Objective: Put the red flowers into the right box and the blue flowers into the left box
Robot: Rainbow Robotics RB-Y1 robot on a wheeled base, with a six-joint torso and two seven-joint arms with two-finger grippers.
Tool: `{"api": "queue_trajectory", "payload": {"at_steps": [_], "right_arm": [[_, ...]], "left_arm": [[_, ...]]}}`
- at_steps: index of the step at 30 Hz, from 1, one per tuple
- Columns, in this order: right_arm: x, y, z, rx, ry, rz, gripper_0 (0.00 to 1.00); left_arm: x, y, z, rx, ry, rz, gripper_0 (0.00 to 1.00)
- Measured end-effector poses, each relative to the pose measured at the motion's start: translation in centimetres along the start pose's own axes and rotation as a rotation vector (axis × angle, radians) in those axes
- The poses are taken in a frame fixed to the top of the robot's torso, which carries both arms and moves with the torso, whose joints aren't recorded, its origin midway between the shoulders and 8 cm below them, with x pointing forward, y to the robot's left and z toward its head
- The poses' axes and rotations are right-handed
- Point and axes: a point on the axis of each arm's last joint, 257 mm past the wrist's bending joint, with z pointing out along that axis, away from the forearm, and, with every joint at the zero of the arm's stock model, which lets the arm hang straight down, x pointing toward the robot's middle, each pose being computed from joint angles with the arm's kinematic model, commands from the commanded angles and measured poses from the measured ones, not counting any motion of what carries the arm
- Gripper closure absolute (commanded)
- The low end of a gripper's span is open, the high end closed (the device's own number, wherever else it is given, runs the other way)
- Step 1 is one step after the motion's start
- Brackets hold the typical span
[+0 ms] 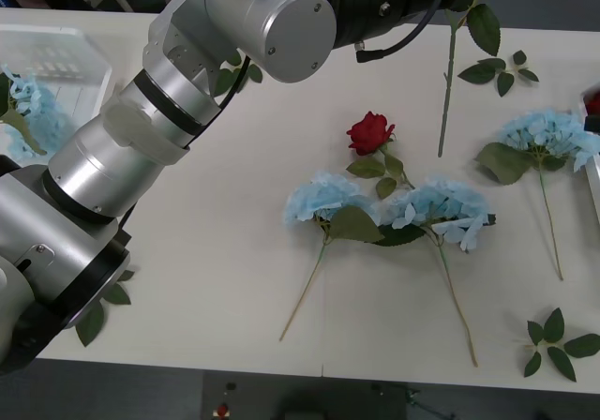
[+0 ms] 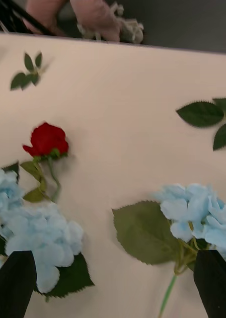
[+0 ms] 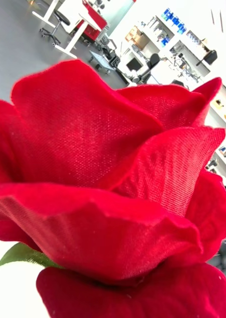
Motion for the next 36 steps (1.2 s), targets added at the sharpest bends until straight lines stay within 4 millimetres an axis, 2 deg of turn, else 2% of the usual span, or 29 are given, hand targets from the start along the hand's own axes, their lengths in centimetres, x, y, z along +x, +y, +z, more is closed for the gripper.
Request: {"api": "queue_trajectory", "payload": {"at_steps": [4, 8, 11, 16, 23, 29, 36], "right_arm": [[-0.5, 2.8, -1.5, -0.060, -0.089, 0.024, 0.07], [-0.6, 7.3, -2.1, -0.141, -0.174, 0.070, 0.07], [-0.4, 10.7, -1.3, -0.168, -0.213, 0.103, 0.07], [-1.1, 15.5, 1.4, -0.169, -0.271, 0.107, 0.07], [-2.8, 18.7, 4.9, -0.197, -0.405, 0.069, 0.07], [-3.9, 20.2, 7.0, -0.202, -0.465, 0.025, 0.07], [-4.0, 21.7, 9.8, -0.207, -0.483, -0.032, 0.07]], "left_arm": [[0.0, 0.0, 0.0, 0.000, 0.000, 0.000, 1.00], [0.0, 0.0, 0.0, 0.000, 0.000, 0.000, 1.00], [0.0, 0.0, 0.0, 0.000, 0.000, 0.000, 1.00], [0.0, 0.0, 0.0, 0.000, 0.000, 0.000, 1.00], [0.0, 0.0, 0.0, 0.000, 0.000, 0.000, 1.00], [0.0, 0.0, 0.0, 0.000, 0.000, 0.000, 1.00], [0.0, 0.0, 0.0, 0.000, 0.000, 0.000, 1.00]]}}
